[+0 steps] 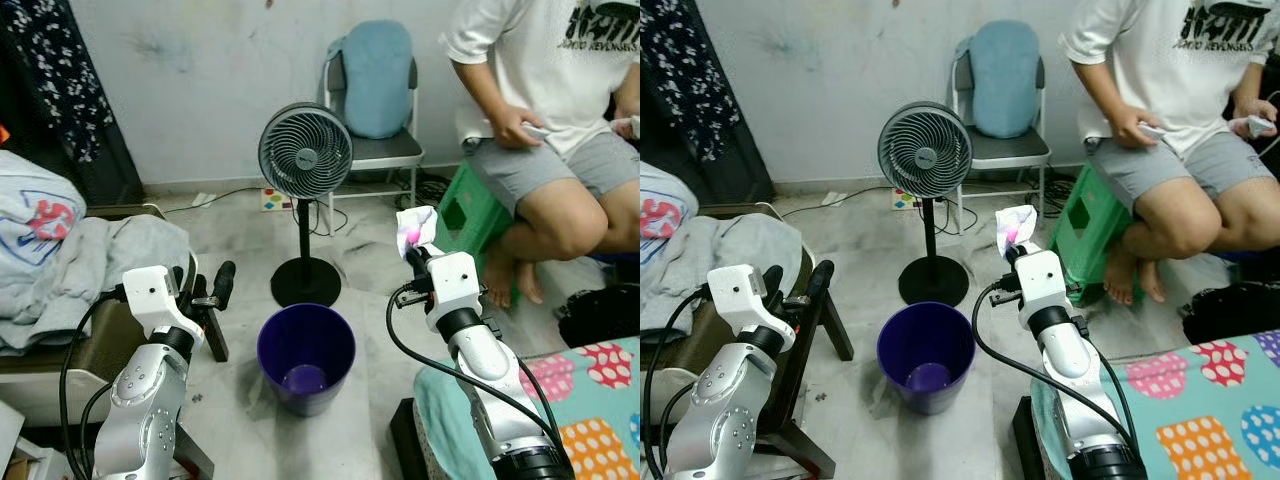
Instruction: Clean up the room
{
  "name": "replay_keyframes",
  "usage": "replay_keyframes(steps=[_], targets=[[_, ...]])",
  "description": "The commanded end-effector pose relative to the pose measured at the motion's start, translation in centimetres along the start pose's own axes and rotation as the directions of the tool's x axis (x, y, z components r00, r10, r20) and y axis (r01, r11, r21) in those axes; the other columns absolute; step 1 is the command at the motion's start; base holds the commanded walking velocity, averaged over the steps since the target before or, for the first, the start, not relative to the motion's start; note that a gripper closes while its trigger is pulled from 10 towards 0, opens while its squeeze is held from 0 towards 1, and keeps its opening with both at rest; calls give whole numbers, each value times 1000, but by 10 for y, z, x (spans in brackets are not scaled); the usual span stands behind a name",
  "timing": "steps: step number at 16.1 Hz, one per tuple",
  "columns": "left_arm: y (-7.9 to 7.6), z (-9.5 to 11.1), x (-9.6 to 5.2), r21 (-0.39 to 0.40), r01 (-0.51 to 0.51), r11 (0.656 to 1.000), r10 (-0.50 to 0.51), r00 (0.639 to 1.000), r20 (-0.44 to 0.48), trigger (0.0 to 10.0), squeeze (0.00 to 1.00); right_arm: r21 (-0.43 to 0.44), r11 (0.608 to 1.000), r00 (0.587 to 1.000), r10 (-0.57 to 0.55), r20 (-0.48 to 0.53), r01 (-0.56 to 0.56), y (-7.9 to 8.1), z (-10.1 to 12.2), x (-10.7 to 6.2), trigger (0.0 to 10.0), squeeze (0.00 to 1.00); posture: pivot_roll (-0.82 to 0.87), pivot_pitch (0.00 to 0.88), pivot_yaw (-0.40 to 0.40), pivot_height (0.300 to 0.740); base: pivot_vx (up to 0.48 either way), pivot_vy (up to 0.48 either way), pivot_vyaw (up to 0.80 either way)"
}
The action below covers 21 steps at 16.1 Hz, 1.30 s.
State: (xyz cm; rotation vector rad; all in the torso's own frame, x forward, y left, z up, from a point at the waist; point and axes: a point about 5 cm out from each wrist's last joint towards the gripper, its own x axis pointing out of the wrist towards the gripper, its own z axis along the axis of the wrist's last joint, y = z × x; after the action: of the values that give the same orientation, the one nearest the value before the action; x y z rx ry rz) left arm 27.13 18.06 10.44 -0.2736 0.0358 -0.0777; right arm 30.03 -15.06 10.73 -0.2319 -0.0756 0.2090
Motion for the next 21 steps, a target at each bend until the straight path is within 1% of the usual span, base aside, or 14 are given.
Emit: replay_keyframes(steps=[1,13,18,20,21], targets=[[0,0,0,0,8,1000,-8,1000,-1,10000,0,-1,1000,1000,-11,2,11,-2,1,1,10000,0,-143,0,-4,740,304,0,0],[1,0,0,-3,2,1000,-2,1000,-2,10000,0,2,1000,1000,-9,0,9,-2,1,1,10000,0,-143,0,-5,740,422,0,0],[5,-1,0,-2,-41,999,41,999,-7,10000,0,5,1000,1000,-9,-1,9,-2,1,2,10000,0,-143,0,-4,740,0,0,0],[6,-1,2,9,-52,999,52,999,-6,10000,0,-11,1000,1000,-4,3,4,-2,1,3,10000,0,-136,0,-6,740,0,0,0],[6,-1,3,23,-56,998,56,998,-3,10000,0,-28,1000,1000,0,12,1,-2,2,5,10000,0,-135,0,-6,740,0,0,800]])
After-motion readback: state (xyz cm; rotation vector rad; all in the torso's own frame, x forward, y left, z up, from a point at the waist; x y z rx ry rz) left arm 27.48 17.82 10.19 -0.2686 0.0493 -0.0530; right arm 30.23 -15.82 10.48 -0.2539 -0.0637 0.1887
